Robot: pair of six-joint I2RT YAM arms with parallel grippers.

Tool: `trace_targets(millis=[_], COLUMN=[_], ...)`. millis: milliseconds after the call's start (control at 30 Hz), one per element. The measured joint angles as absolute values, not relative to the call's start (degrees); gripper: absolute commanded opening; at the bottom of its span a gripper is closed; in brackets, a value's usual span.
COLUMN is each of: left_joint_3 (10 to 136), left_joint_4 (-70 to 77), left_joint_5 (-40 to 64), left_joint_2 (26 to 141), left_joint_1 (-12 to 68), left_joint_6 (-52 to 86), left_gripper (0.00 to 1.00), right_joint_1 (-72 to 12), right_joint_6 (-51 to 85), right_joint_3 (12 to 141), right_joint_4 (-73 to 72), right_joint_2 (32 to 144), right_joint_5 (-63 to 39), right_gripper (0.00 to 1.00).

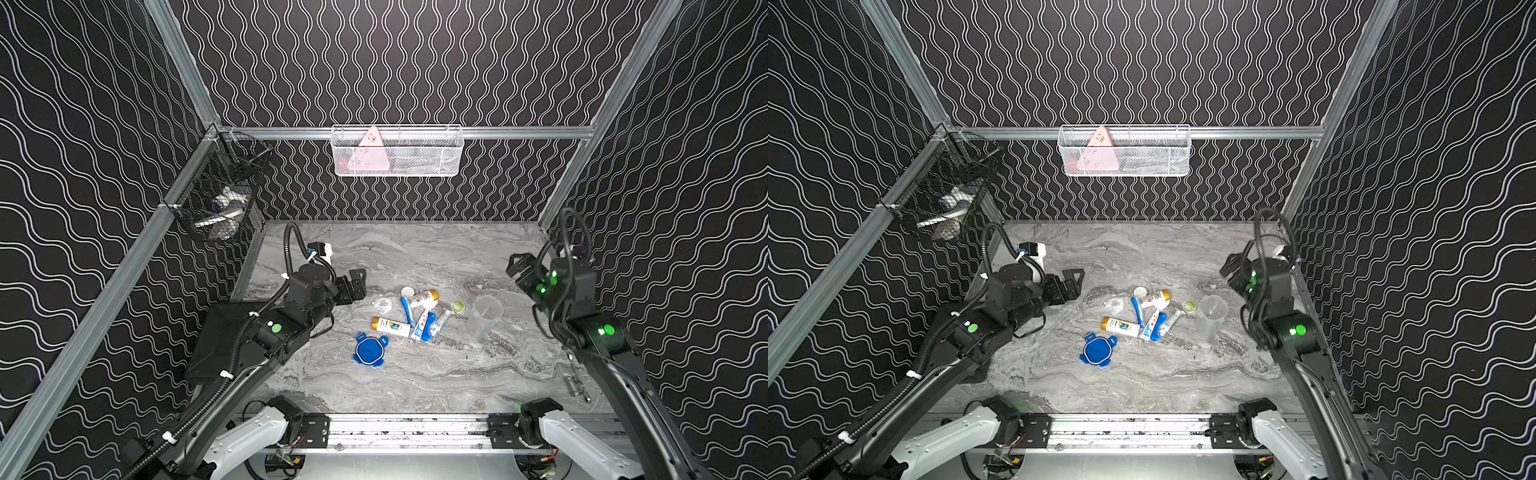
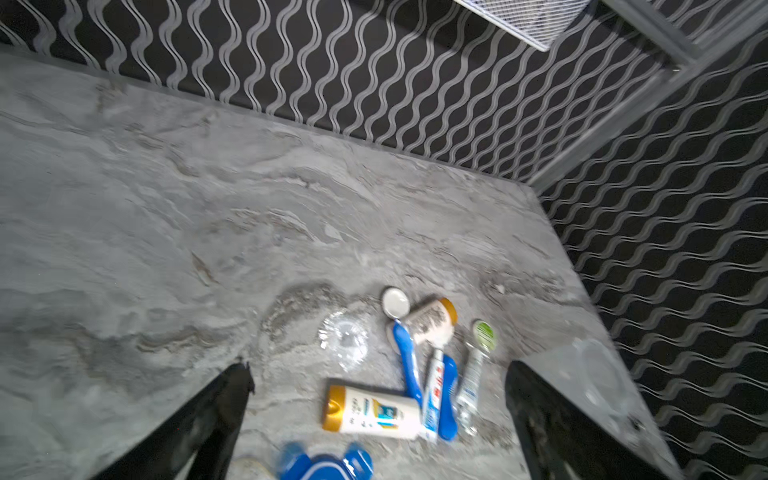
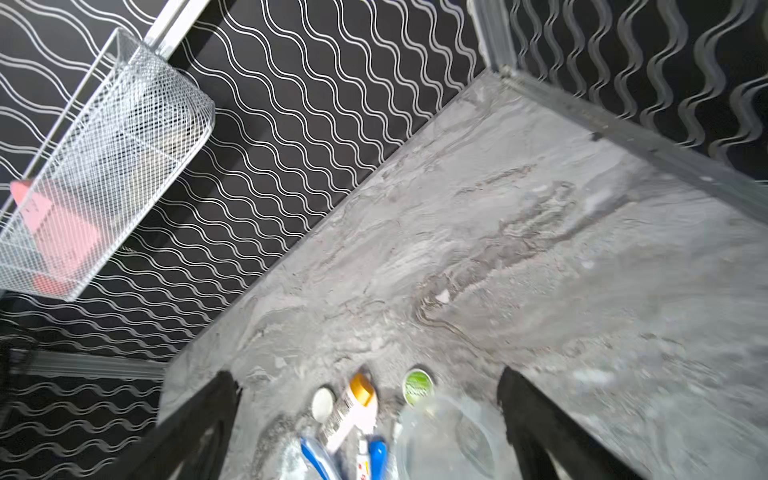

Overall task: Take out toiletry kits
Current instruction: Reset both arms

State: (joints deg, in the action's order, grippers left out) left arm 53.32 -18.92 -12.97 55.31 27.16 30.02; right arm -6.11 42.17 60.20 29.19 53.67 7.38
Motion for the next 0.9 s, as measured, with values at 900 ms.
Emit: trace_targets(millis=[900], left_joint_3=[20.99], left_joint_4=[51.24], left_joint_5=[-20.88], left_joint_2=[91.57], left_joint_1=[3.62], left_joint_6=[5.48], left_gripper=[0.99], right_joint_1=[5.56], right_joint_6=[18.06], right_joint_3=[17.54], right_joint_4=[-43.13], right_joint_2=[82.52], right_joint_5=[26.55], right_gripper=[1.0])
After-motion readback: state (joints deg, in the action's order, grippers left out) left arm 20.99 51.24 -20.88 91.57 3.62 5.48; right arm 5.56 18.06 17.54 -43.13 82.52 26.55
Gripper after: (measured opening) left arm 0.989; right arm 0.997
